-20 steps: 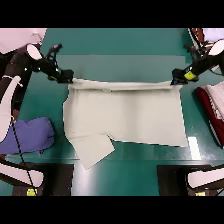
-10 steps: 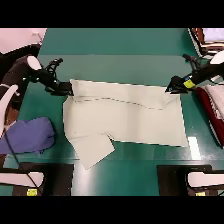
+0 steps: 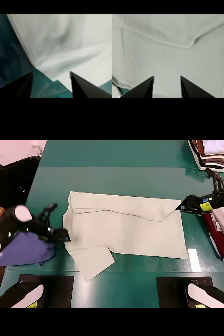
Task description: Fold the shirts.
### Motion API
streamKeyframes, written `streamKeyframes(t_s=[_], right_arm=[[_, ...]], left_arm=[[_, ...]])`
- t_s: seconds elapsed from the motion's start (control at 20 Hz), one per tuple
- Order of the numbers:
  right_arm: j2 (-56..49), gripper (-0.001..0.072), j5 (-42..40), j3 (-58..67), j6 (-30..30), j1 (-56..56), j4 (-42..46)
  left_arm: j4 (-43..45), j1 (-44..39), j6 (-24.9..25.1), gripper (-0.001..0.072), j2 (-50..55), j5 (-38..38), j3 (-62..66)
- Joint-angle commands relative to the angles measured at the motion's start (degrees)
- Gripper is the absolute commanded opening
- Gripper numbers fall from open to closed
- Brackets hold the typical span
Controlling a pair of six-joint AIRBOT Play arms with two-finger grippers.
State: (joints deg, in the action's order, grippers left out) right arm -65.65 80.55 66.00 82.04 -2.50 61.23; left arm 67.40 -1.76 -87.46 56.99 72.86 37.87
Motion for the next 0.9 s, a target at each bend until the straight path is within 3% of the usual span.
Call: streamKeyframes(t_s=[0.0, 0.4, 0.45, 0.55, 0.7, 0.85], right_arm=[[3.4, 0.0388, -1.5, -2.1, -0.1, 0.8, -0.2], [3.3, 0.0388, -2.3, -2.1, -0.1, 4.3, -0.2], [3.4, 0.0388, -2.1, -2.1, -0.1, 4.3, -0.2], [3.4, 0.0388, -0.1, -2.1, -0.1, 3.4, 0.0], [3.7, 0.0388, 6.2, -3.9, 0.0, -1.4, 3.6], [6.9, 0.0390, 7.7, -15.0, 0.0, -10.2, 11.0]], left_arm=[[-6.0, 0.0, -1.1, 0.0528, -6.0, -0.9, -11.6], [-13.8, 0.0, 1.5, 0.0527, -6.1, -11.0, -16.2], [-15.2, 0.0, 2.7, 0.0477, -6.1, -10.8, -16.2], [-17.2, 0.0, 5.6, 0.0015, -6.1, -9.9, -16.2], [-16.9, 0.0, 6.0, 0.0020, -6.7, -8.1, -14.3], [-16.6, 0.0, 6.2, 0.0020, -8.6, -7.1, -10.9]])
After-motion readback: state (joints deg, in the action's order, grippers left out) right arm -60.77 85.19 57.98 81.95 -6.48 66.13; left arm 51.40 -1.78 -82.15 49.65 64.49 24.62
